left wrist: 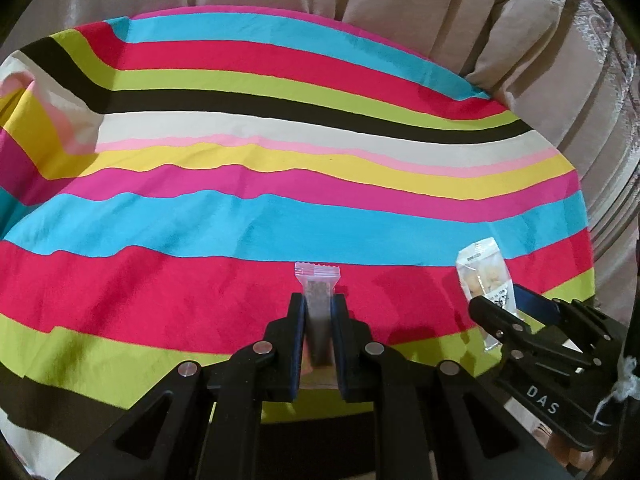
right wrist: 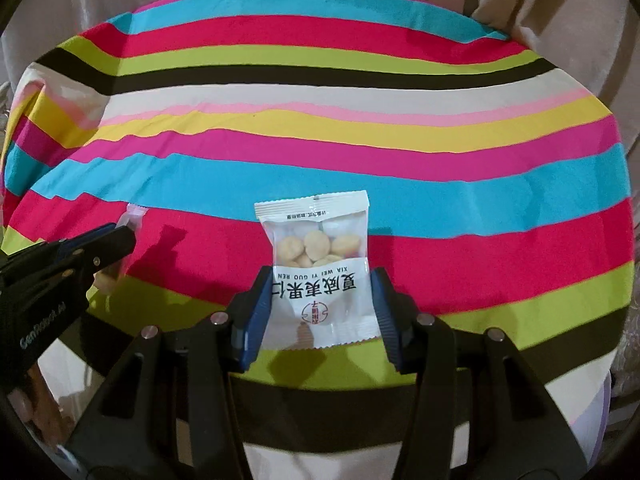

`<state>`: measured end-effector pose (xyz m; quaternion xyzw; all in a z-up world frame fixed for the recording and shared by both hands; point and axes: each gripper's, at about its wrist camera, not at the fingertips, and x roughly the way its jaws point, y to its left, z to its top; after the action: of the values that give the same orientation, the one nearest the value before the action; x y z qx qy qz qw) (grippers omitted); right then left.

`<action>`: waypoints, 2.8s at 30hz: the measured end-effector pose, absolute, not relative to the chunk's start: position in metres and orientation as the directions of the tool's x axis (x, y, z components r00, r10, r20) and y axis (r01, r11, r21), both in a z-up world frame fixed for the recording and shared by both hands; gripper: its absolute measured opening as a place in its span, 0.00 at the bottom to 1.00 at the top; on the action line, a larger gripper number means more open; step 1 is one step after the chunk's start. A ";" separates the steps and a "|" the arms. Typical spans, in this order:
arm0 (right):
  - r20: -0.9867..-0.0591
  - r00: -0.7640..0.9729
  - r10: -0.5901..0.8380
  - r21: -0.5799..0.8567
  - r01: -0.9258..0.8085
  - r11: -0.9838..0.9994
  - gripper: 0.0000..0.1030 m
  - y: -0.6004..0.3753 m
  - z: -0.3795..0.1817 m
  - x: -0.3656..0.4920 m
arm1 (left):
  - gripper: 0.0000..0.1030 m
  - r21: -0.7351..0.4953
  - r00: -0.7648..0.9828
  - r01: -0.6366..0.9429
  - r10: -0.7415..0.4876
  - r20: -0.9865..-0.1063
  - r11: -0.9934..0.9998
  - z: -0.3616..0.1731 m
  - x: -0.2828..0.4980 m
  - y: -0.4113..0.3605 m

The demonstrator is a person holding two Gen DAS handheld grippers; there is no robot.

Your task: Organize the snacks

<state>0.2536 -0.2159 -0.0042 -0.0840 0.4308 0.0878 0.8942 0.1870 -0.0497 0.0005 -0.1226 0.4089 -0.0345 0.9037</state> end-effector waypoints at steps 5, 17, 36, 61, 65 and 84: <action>-0.774 0.632 0.045 -0.094 -0.186 0.978 0.51 -0.239 0.008 0.227 | 0.13 -0.284 0.653 0.025 -0.231 -0.721 0.958 0.010 0.169 -0.071; -0.764 0.635 -0.110 -0.137 0.007 0.991 0.51 -0.330 0.031 0.142 | 0.13 -0.415 0.539 0.261 -0.489 -0.686 0.871 0.033 0.116 -0.168; -0.752 0.595 -0.283 -0.125 0.293 0.948 0.51 -0.479 0.044 0.050 | 0.13 -0.512 0.283 0.453 -0.662 -0.694 0.730 0.027 0.068 -0.317; -0.778 0.527 -0.343 -0.118 0.413 0.903 0.74 -0.506 0.042 0.005 | 0.82 -0.447 0.199 0.480 -0.590 -0.783 0.755 0.011 0.019 -0.337; -0.780 0.523 -0.344 -0.122 0.412 0.903 0.74 -0.508 0.041 0.005 | 0.89 -0.453 0.189 0.482 -0.594 -0.782 0.750 0.009 0.020 -0.341; -0.792 0.502 -0.349 -0.119 0.433 0.893 0.74 -0.517 0.037 0.002 | 0.92 -0.428 0.203 0.454 -0.558 -0.804 0.781 0.004 0.029 -0.355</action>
<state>0.0025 -0.5165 0.0373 0.0475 0.4451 -0.2260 0.8652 0.0290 -0.3547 0.0043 -0.0482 0.5400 -0.3270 0.7741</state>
